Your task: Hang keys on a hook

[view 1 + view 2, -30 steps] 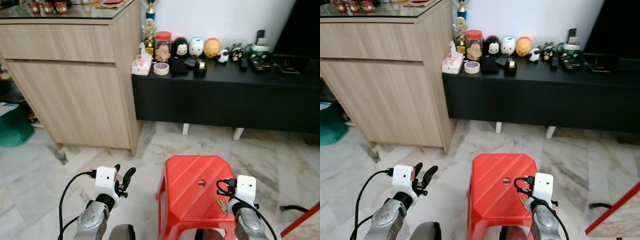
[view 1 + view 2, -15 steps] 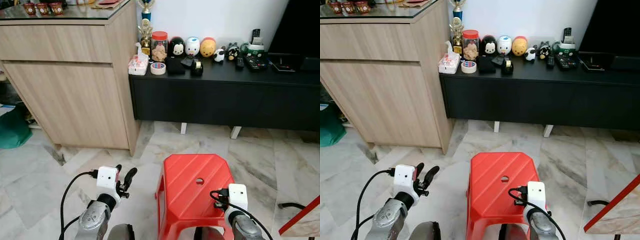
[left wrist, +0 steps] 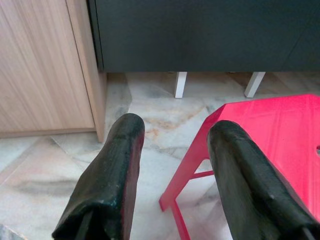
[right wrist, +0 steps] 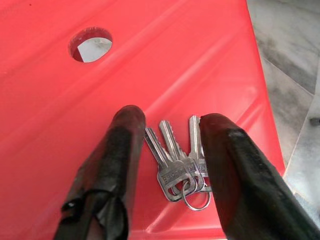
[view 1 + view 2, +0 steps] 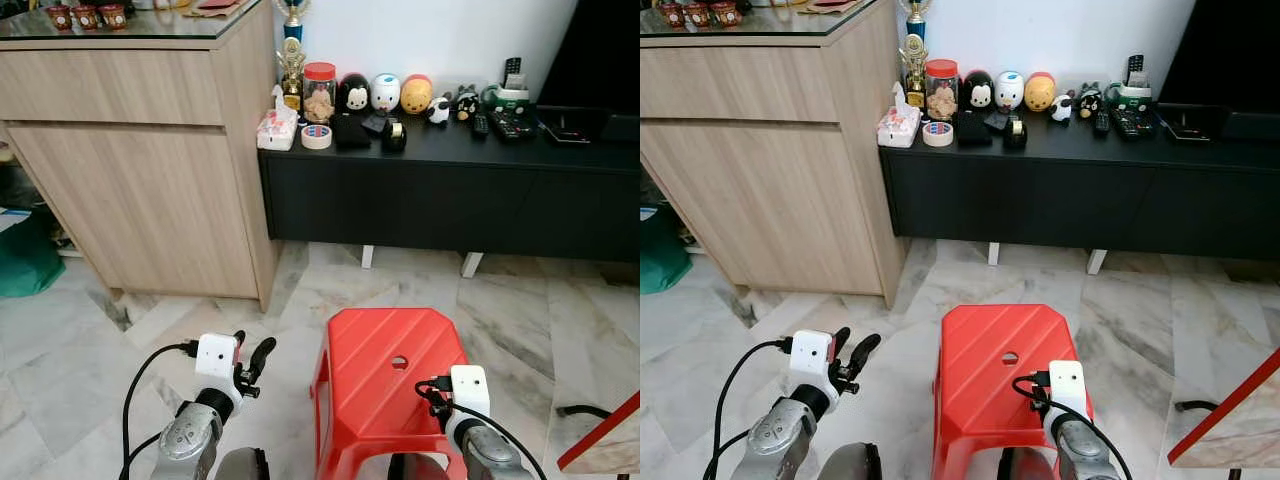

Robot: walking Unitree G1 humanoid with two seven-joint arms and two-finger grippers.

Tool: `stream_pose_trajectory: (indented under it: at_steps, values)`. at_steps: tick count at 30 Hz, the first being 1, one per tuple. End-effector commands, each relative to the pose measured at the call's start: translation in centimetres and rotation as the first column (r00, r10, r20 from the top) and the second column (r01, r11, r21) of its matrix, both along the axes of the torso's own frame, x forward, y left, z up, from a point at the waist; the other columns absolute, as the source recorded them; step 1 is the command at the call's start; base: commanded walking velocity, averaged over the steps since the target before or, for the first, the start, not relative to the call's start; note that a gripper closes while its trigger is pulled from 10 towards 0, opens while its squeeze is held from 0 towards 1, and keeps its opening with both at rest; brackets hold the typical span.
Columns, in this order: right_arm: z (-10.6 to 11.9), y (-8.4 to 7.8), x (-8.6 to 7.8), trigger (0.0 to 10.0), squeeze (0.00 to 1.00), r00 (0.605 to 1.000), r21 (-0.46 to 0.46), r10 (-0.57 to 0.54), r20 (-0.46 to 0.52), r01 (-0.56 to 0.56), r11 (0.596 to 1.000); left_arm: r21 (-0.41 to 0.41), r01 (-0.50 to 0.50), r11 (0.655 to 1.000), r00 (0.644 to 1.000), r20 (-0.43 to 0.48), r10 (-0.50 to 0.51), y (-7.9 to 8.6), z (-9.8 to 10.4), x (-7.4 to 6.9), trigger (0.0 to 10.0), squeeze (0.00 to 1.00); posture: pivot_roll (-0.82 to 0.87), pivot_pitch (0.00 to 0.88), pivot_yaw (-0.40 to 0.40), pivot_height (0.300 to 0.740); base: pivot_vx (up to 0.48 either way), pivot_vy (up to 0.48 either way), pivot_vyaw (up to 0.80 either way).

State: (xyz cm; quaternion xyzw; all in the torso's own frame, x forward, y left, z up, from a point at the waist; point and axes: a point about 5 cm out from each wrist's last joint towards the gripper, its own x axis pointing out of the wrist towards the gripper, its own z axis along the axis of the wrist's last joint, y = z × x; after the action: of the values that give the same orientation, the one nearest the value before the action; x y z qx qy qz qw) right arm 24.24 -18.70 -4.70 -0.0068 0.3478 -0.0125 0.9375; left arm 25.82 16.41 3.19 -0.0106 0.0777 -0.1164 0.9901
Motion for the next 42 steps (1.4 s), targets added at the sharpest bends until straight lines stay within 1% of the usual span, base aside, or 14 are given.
stream_pose_trajectory:
  at_steps: [1,7,9,14,15,16,22,27,32,33,42]
  values:
    - [0.0,-0.3,0.1,10.0,1.0,1.0,-0.004,0.005,-0.016,-0.005,1.0,0.008,0.014,1.0,1.0,0.005,-0.014,-0.1,0.2,0.0,10.0,0.0,0.04,0.0,-0.029,0.613,0.0,0.0,0.0]
    - [0.1,-0.6,0.2,10.0,1.0,1.0,-0.003,-0.014,-0.027,0.014,1.0,0.011,0.019,1.0,1.0,0.004,-0.019,-0.1,0.2,-0.1,10.0,0.0,0.04,0.0,-0.027,0.613,0.0,0.0,0.0]
    - [0.1,-1.0,0.2,10.0,1.0,0.999,0.01,-0.04,-0.035,0.041,0.999,0.013,0.022,1.0,1.0,0.001,-0.022,0.0,0.2,-0.1,10.0,0.0,0.04,0.006,-0.022,0.613,0.0,0.0,0.0]
    - [0.0,-1.2,0.0,10.0,1.0,0.998,0.015,-0.041,-0.051,0.042,0.999,0.015,0.026,1.0,1.0,0.0,-0.026,0.0,0.2,-0.2,10.0,0.0,0.04,0.01,-0.02,0.613,0.0,0.0,0.0]
    - [-0.1,-1.3,-0.1,10.0,0.04,0.997,0.017,-0.041,-0.06,0.042,0.999,0.017,0.028,0.999,1.0,0.0,-0.028,0.0,0.3,-0.2,10.0,0.0,0.05,0.012,-0.019,0.613,0.0,0.0,0.0]
    - [-0.1,-1.3,-0.1,10.0,0.0,0.997,0.021,-0.045,-0.064,0.046,0.999,0.017,0.029,0.999,1.0,0.001,-0.029,0.1,0.3,-0.2,10.0,0.0,0.05,0.013,-0.018,0.613,0.0,0.0,0.0]
    - [-0.4,-1.4,-0.5,10.0,0.0,0.994,0.04,-0.066,-0.092,0.07,0.997,0.023,0.035,0.999,0.999,0.0,-0.035,0.1,0.3,-0.2,10.0,0.0,0.05,0.016,-0.014,0.613,0.0,0.0,0.0]
    - [-0.5,-1.4,-0.6,10.0,0.0,0.992,0.043,-0.077,-0.099,0.081,0.996,0.027,0.04,0.999,0.999,-0.004,-0.04,0.1,0.3,-0.3,10.0,0.0,0.05,0.018,-0.01,0.613,0.0,0.0,0.0]
    - [-0.8,-1.4,-1.0,10.0,0.0,0.988,0.034,-0.082,-0.128,0.087,0.996,0.028,0.043,0.999,0.999,-0.006,-0.043,0.1,0.3,-0.3,10.0,0.0,0.05,0.018,-0.01,0.613,0.0,0.0,0.0]
    - [-0.8,-1.4,-1.0,0.0,0.0,0.988,0.031,-0.086,-0.127,0.091,0.995,0.028,0.043,0.999,0.999,-0.007,-0.043,0.1,0.3,-0.3,10.0,0.0,0.05,0.018,-0.01,0.613,0.0,0.0,0.0]
    - [-1.1,-1.2,-1.4,0.0,0.0,0.986,0.043,-0.095,-0.138,0.102,0.994,0.028,0.046,0.999,0.999,-0.009,-0.046,0.0,0.3,-0.2,10.0,0.0,0.05,0.018,-0.011,0.613,0.0,0.0,0.0]
